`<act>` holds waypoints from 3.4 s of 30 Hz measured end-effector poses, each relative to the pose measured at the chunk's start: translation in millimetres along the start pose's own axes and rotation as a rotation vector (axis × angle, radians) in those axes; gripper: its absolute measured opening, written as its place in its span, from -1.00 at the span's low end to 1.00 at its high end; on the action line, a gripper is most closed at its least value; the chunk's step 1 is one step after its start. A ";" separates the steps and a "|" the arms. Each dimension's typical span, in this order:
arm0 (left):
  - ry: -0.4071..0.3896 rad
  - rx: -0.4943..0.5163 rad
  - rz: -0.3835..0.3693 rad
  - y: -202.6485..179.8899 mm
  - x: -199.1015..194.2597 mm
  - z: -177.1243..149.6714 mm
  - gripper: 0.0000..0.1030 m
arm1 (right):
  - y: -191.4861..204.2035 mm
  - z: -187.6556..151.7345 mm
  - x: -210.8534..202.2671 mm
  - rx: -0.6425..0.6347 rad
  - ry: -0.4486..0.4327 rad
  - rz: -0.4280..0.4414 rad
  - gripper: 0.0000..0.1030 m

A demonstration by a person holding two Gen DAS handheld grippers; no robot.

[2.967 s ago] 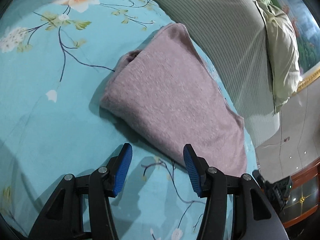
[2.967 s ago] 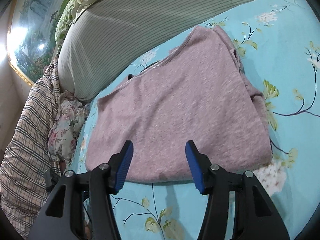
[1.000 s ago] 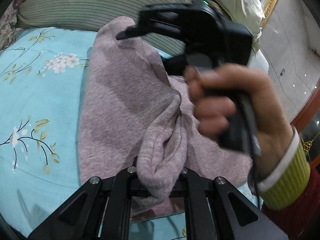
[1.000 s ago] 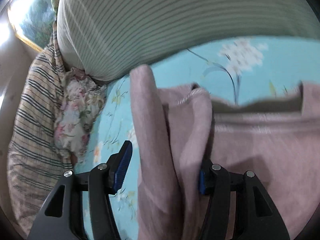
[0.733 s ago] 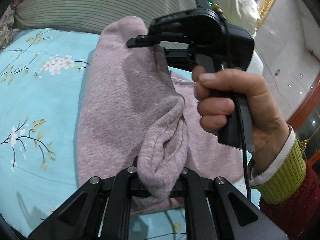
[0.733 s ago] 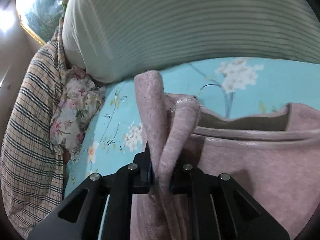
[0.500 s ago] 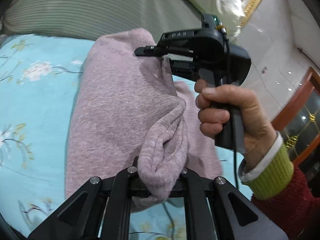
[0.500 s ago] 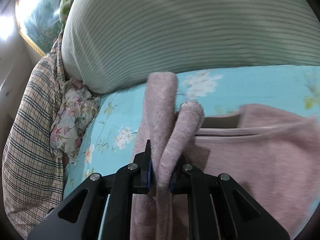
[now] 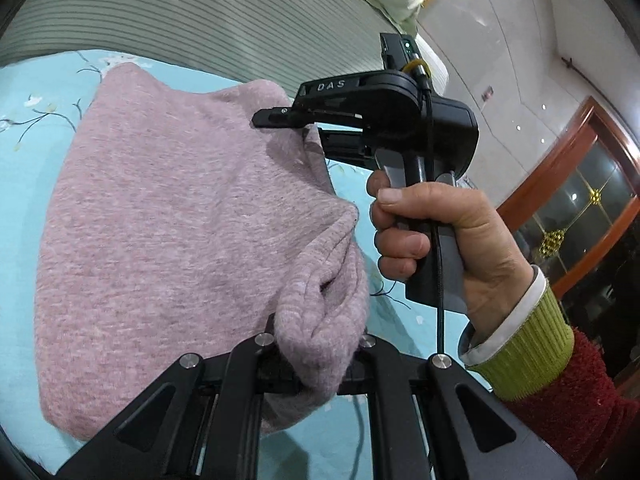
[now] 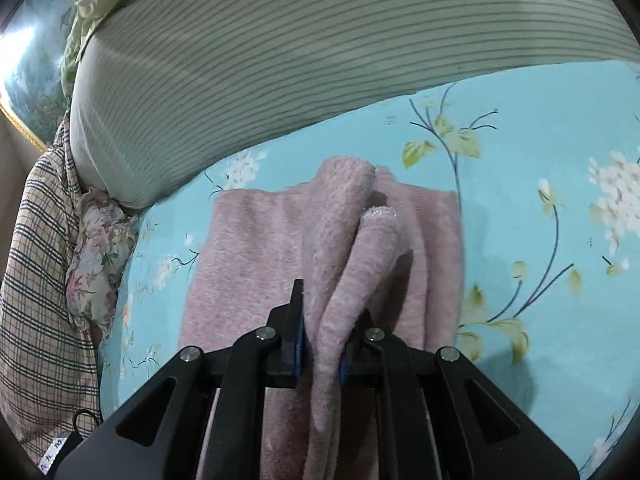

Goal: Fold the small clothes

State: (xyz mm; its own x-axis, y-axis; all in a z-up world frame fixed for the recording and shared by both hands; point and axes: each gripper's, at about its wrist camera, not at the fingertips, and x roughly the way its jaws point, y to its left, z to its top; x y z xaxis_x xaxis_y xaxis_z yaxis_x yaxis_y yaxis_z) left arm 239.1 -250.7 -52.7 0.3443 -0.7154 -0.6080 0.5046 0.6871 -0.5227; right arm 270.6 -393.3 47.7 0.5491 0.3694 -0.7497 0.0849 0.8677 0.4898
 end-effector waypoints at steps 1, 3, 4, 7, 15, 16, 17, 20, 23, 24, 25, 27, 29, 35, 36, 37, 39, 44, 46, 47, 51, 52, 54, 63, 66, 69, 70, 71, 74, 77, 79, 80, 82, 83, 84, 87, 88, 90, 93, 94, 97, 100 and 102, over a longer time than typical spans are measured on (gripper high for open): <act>0.002 0.000 0.001 0.4 1.7 0.2 -0.84 | 0.5 1.0 0.3 -0.009 -0.001 0.001 -0.73; 0.007 -0.003 0.003 -5.3 12.5 3.6 -0.84 | 2.3 1.1 1.3 -0.026 -0.007 -0.001 -0.73; 0.009 -0.006 0.004 -6.5 12.1 4.2 -0.84 | 5.2 0.8 1.9 -0.034 -0.012 0.000 -0.73; 0.019 -0.012 0.009 -4.4 17.4 0.9 -0.84 | 4.8 -1.5 6.4 -0.052 -0.012 -0.029 -0.73; 0.071 -0.048 -0.020 1.7 9.9 -0.8 -0.60 | -4.7 -14.6 -4.5 -0.001 -0.029 -0.074 -0.07; 0.066 -0.050 -0.023 3.2 5.2 -0.2 -0.52 | -2.8 -16.9 -10.9 -0.005 -0.048 -0.067 0.00; 0.058 -0.050 -0.019 3.3 -1.7 -0.8 -0.36 | -0.8 -18.8 -15.3 -0.011 -0.060 -0.065 0.10; 0.025 -0.057 -0.010 5.0 -27.8 -7.3 0.13 | 6.5 -27.3 -29.5 -0.033 -0.086 -0.094 0.22; 0.004 -0.075 -0.010 11.3 -54.0 -12.5 0.23 | 13.2 -37.5 -42.9 -0.042 -0.096 -0.085 0.24; 0.001 -0.081 -0.008 12.3 -59.3 -13.2 0.24 | 15.2 -41.0 -47.3 -0.045 -0.102 -0.083 0.26; -0.003 -0.092 0.001 16.7 -67.8 -14.1 0.26 | 17.4 -44.9 -51.9 -0.048 -0.108 -0.084 0.29; -0.011 -0.108 0.016 24.9 -74.3 -14.7 0.26 | 20.2 -55.3 -63.0 -0.053 -0.122 -0.089 0.40; -0.023 -0.124 0.036 32.3 -86.5 -11.0 0.27 | 19.9 -63.7 -71.2 -0.053 -0.129 -0.090 0.43; -0.060 -0.171 0.087 57.6 -107.8 -5.0 0.37 | 15.7 -88.5 -87.0 -0.020 -0.134 -0.097 0.43; -0.061 -0.174 0.103 62.4 -110.1 -4.8 0.38 | 15.2 -91.7 -89.4 -0.016 -0.137 -0.099 0.44; -0.062 -0.182 0.120 69.0 -112.3 -3.0 0.38 | 15.1 -95.0 -91.1 -0.012 -0.138 -0.097 0.44; -0.065 -0.201 0.133 79.1 -117.4 -3.6 0.38 | 14.9 -99.5 -91.6 -0.002 -0.138 -0.092 0.44; -0.060 -0.244 0.141 97.8 -116.5 7.6 0.38 | 18.2 -104.1 -86.0 -0.001 -0.131 -0.100 0.44; -0.057 -0.239 0.144 99.6 -114.0 11.9 0.38 | 20.9 -104.0 -83.3 -0.005 -0.133 -0.091 0.44; -0.051 -0.234 0.143 100.5 -112.0 11.5 0.38 | 22.6 -104.0 -81.5 -0.008 -0.134 -0.088 0.44; -0.022 -0.217 0.150 102.8 -102.0 17.6 0.38 | 33.0 -101.7 -73.4 -0.046 -0.139 -0.093 0.44; -0.018 -0.210 0.152 103.1 -98.7 20.8 0.38 | 36.8 -101.1 -71.9 -0.061 -0.144 -0.094 0.44; -0.014 -0.202 0.158 105.1 -94.2 24.3 0.38 | 43.6 -98.8 -69.1 -0.085 -0.152 -0.102 0.43; 0.008 -0.207 0.153 115.3 -72.4 43.8 0.38 | 40.0 -91.4 -48.0 -0.072 -0.123 -0.150 0.43; 0.031 -0.217 0.131 121.7 -58.9 52.5 0.39 | 30.6 -90.3 -36.2 -0.038 -0.088 -0.153 0.44; 0.074 -0.237 0.110 131.7 -36.1 61.3 0.42 | 22.6 -87.9 -27.7 -0.008 -0.069 -0.137 0.44; 0.095 -0.249 0.087 136.1 -24.2 65.0 0.43 | 17.5 -85.5 -23.6 0.010 -0.056 -0.123 0.44; 0.106 -0.258 0.078 138.7 -16.9 66.8 0.43 | 14.1 -84.1 -20.9 0.023 -0.048 -0.113 0.44; 0.133 -0.284 0.042 146.5 9.1 72.2 0.41 | 1.3 -81.2 -15.6 0.073 -0.037 -0.082 0.43; 0.123 -0.262 0.056 143.6 17.8 78.3 0.20 | -5.4 -81.5 -12.7 0.100 -0.028 -0.040 0.41; 0.122 -0.242 0.074 140.7 21.9 80.0 0.08 | -5.4 -81.4 -6.7 0.107 -0.002 -0.037 0.04; 0.121 -0.234 0.079 139.9 22.4 80.4 0.05 | -4.9 -81.6 -4.4 0.115 0.008 -0.030 -0.15; 0.112 -0.227 0.082 139.1 21.7 79.6 -0.02 | -1.1 -81.7 -4.2 0.108 0.009 -0.008 -0.38; 0.109 -0.228 0.077 139.2 21.2 79.4 -0.02 | 2.4 -82.0 -4.6 0.095 0.013 -0.013 -0.43; 0.111 -0.230 0.074 139.3 22.0 79.3 -0.02 | 7.1 -81.4 -7.1 0.066 0.012 -0.040 -0.44; 0.114 -0.248 0.060 141.7 22.1 80.3 -0.02 | 13.8 -79.5 -24.8 0.010 -0.039 -0.118 -0.36; 0.115 -0.247 0.059 142.0 22.7 80.9 -0.02 | 12.3 -80.2 -30.4 0.014 -0.057 -0.142 -0.28; 0.116 -0.246 0.063 142.5 22.5 81.1 -0.02 | 3.3 -81.0 -35.9 0.026 -0.079 -0.168 0.19; 0.113 -0.249 0.067 142.0 22.1 80.6 -0.01 | -18.4 -81.7 -24.3 0.088 -0.051 -0.153 0.41; 0.113 -0.251 0.066 142.1 22.2 80.7 -0.01 | -23.2 -81.9 -18.3 0.108 -0.035 -0.114 0.41; 0.117 -0.256 0.064 142.0 22.2 81.9 -0.02 | -24.8 -79.2 -2.1 0.121 -0.019 -0.042 0.36; 0.098 -0.245 0.067 138.6 14.6 81.6 -0.15 | -16.2 -76.5 -1.4 0.166 -0.007 0.050 -0.26; 0.074 -0.244 0.058 134.6 3.2 79.7 -0.19 | -3.6 -77.0 -6.4 0.143 -0.022 0.071 -0.35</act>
State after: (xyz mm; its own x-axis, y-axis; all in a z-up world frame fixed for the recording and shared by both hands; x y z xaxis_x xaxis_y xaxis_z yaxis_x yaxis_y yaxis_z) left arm 371.3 -170.6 -77.4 0.3039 -0.6690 -0.6783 0.2770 0.7432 -0.6090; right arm 202.7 -373.2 16.5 0.5757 0.4193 -0.7020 0.1619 0.7831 0.6004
